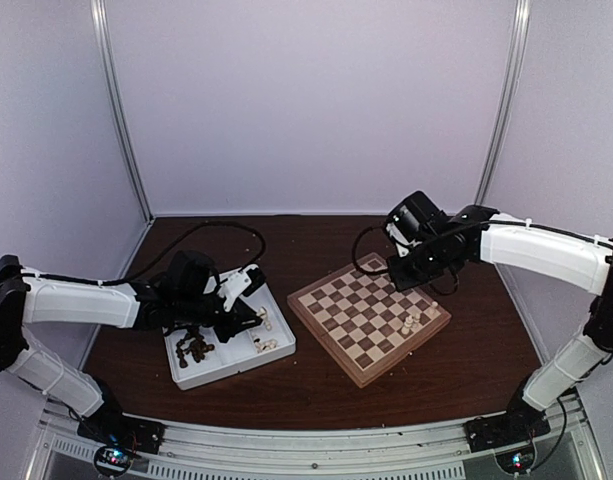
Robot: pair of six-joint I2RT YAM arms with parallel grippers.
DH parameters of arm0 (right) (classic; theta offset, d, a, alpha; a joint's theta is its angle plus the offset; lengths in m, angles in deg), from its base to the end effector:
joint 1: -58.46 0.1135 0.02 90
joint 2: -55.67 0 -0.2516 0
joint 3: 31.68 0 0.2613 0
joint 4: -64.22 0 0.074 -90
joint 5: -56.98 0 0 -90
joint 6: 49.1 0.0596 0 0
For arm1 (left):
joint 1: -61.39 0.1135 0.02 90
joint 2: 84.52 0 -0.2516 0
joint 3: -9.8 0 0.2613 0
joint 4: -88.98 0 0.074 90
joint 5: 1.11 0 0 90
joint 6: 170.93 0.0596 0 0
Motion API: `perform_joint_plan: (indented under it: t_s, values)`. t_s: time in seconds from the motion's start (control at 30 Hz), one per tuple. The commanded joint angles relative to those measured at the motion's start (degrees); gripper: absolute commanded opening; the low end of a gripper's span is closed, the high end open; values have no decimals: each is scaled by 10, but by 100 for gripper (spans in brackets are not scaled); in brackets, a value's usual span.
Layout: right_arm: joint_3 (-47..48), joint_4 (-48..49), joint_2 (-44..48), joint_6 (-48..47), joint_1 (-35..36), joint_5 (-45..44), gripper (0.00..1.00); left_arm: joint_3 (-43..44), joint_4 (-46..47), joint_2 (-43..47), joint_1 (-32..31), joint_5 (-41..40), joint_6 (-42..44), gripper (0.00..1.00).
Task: Set up the chess pieces on the board
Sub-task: Place the chess piece on the chessboard.
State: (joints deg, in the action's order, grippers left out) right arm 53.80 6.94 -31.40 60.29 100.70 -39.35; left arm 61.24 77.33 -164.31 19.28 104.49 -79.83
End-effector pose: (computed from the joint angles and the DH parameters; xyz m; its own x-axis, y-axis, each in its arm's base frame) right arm 0.2541 0.2218 0.2435 -0.8056 -0.2858 -0.5190 -0.3800 0.9213 0.0826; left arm 0.2163 -0.2171 0.1526 -0.4614 0.4420 -0.7692 0.8077 0.5680 -0.1581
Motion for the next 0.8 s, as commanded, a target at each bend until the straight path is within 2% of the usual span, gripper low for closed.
perform_joint_plan:
  t_s: [0.0,0.3,0.77]
  values:
    - [-29,-37,14,-29,-46,-52,0,15,16,-7,0,-2,-8,0]
    - [-28,-4,-44,-51,-111,-2,0,17,15,-4,0,-1,-9,0]
    - [-38,8,-79,-61,-151,30,0,17,8,0,0,-7,-9,0]
